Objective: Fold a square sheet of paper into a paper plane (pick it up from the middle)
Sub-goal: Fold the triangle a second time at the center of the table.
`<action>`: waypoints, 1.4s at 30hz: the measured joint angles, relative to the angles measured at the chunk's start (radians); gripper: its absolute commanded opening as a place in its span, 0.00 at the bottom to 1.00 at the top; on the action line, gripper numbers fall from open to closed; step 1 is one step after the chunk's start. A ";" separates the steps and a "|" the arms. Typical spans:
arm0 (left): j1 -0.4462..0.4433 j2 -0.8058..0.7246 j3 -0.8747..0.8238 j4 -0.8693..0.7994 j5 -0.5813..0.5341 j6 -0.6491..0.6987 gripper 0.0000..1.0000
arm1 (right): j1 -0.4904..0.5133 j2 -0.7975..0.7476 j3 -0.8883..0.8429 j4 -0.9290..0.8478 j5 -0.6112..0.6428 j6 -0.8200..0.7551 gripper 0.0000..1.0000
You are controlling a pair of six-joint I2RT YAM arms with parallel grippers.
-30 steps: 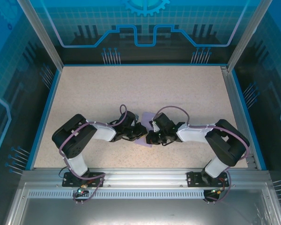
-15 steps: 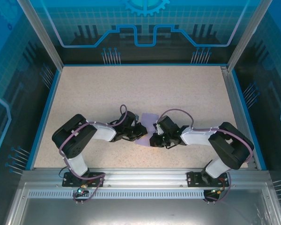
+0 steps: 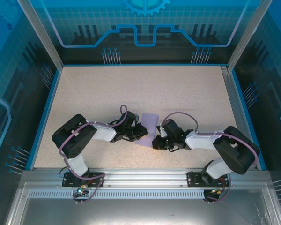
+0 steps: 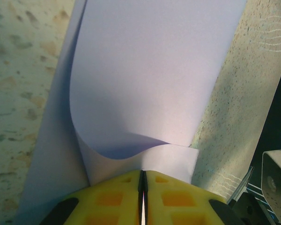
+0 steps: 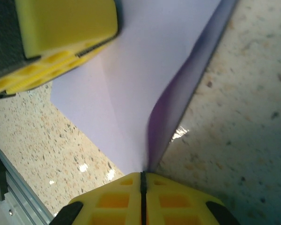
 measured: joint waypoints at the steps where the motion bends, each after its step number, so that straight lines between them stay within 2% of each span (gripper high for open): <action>1: 0.000 0.000 0.000 0.000 0.000 0.000 0.14 | -0.002 -0.011 -0.010 -0.001 -0.002 0.005 0.09; 6: 0.000 0.000 0.000 0.000 0.000 0.000 0.14 | -0.008 -0.089 -0.029 -0.090 0.000 0.011 0.11; 9: 0.000 0.000 0.000 0.000 0.000 0.000 0.14 | -0.008 -0.154 -0.024 -0.137 0.001 0.012 0.15; 11: 0.000 0.000 0.000 0.000 0.000 0.000 0.14 | -0.008 -0.169 -0.003 -0.140 0.000 0.015 0.14; 19: 0.000 0.000 0.000 0.001 0.001 0.000 0.14 | 0.018 0.015 0.116 -0.023 -0.024 0.067 0.13; 24: 0.000 0.000 0.000 0.002 0.003 0.000 0.15 | 0.019 0.102 0.144 -0.011 -0.015 0.074 0.12; 28: 0.000 0.000 0.000 0.003 0.003 0.000 0.15 | 0.006 0.126 0.124 -0.002 -0.001 0.074 0.10; 35: 0.000 -0.002 0.000 0.009 0.007 0.005 0.20 | -0.024 0.127 0.061 0.111 -0.059 0.075 0.07; 39: 0.000 -0.021 0.000 0.000 0.006 0.026 0.25 | -0.032 0.131 0.051 0.137 -0.078 0.074 0.07; 42: 0.000 -0.050 0.000 -0.008 0.007 0.047 0.26 | -0.037 0.135 0.052 0.138 -0.087 0.074 0.07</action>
